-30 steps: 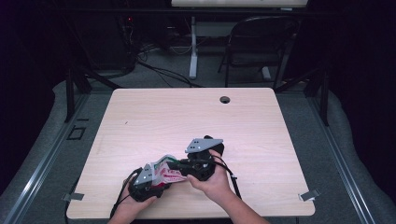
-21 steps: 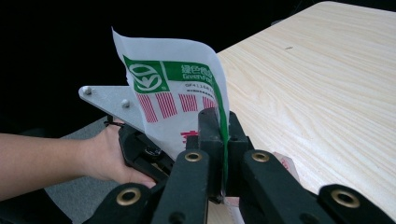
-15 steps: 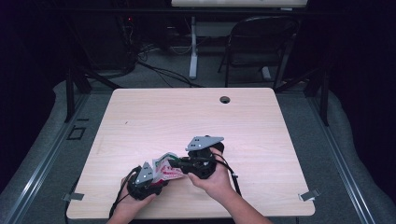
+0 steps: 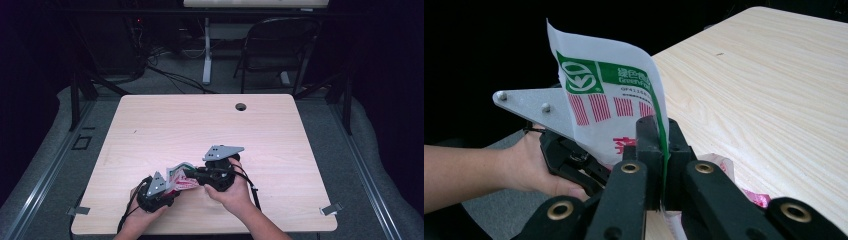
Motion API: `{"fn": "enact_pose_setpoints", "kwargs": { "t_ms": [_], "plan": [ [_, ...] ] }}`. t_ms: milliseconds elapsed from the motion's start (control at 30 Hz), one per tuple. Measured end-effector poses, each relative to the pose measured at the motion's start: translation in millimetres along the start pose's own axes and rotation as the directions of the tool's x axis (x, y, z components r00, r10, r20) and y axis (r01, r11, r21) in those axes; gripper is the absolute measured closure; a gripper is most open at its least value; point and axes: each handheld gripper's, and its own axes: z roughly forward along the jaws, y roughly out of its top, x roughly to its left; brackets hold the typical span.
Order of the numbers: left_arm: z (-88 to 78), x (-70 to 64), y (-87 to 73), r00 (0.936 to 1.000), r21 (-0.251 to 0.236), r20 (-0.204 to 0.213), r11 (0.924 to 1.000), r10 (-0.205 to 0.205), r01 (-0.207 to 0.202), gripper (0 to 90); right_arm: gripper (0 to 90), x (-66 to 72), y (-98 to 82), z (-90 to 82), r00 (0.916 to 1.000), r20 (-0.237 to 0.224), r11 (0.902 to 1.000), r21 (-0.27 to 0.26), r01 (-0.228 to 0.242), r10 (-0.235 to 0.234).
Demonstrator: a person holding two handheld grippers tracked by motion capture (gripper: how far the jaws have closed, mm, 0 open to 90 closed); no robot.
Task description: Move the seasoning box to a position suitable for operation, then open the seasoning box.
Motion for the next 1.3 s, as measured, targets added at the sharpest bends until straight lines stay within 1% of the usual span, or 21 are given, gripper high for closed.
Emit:
{"fn": "enact_pose_setpoints", "kwargs": {
  "t_ms": [267, 300, 400, 533, 633, 667, 700, 833, 1033, 1300],
  "plan": [
    [1.4, 1.1, 1.1, 0.9999, 0.002, -0.002, 0.9999, -0.011, 0.011, 57.0, 86.0, -4.3, -0.3, -3.2, 0.9998, -0.002, 0.9998, -0.005, -0.019, 0.019],
    [1.5, 1.5, 1.2, 0.9999, 0.001, -0.003, 0.9999, -0.012, 0.012, 57.1, 84.8, -4.6, -0.5, -3.6, 0.9998, -0.003, 0.9998, -0.004, -0.018, 0.018],
    [1.2, 2.0, 1.5, 0.9999, -0.002, 0.000, 0.9999, -0.017, 0.017, 57.4, 77.0, -6.0, -1.6, -6.1, 0.9998, 0.002, 0.9998, -0.008, -0.018, 0.018],
    [1.2, 1.7, 2.2, 0.9999, -0.005, -0.004, 0.9999, -0.014, 0.014, 57.8, 72.7, -8.3, -4.0, -11.0, 0.9997, 0.009, 0.9997, -0.012, -0.023, 0.024],
    [1.4, 1.2, 2.6, 0.9999, -0.003, -0.004, 0.9999, -0.012, 0.012, 58.1, 71.2, -9.5, -5.6, -13.9, 0.9993, 0.011, 0.9992, -0.020, -0.035, 0.035],
    [1.4, 0.7, 2.7, 0.9999, -0.009, -0.009, 0.9999, -0.013, 0.013, 58.1, 70.7, -9.8, -6.0, -15.3, 0.9994, 0.013, 0.9994, -0.016, -0.032, 0.032],
    [1.1, 0.7, 2.9, 0.9999, -0.012, -0.011, 0.9999, -0.011, 0.011, 58.2, 70.0, -9.7, -6.5, -16.1, 0.9993, 0.012, 0.9991, -0.024, -0.036, 0.036],
    [-0.2, 1.1, 3.6, 0.9996, -0.024, -0.023, 0.9996, -0.015, 0.014, 58.5, 68.4, -9.0, -6.8, -21.2, 0.9993, 0.016, 0.9990, -0.032, -0.032, 0.033],
    [-2.4, 3.2, 3.7, 0.9992, -0.022, -0.038, 0.9997, -0.008, 0.007, 58.7, 66.8, -9.6, -8.2, -30.4, 0.9994, 0.022, 0.9989, -0.040, -0.025, 0.026],
    [-3.2, 3.3, 3.8, 0.9988, -0.034, -0.050, 0.9994, 0.002, -0.004, 58.9, 66.1, -9.4, -10.1, -44.4, 0.9994, 0.012, 0.9972, -0.068, -0.031, 0.031]
  ]
}}
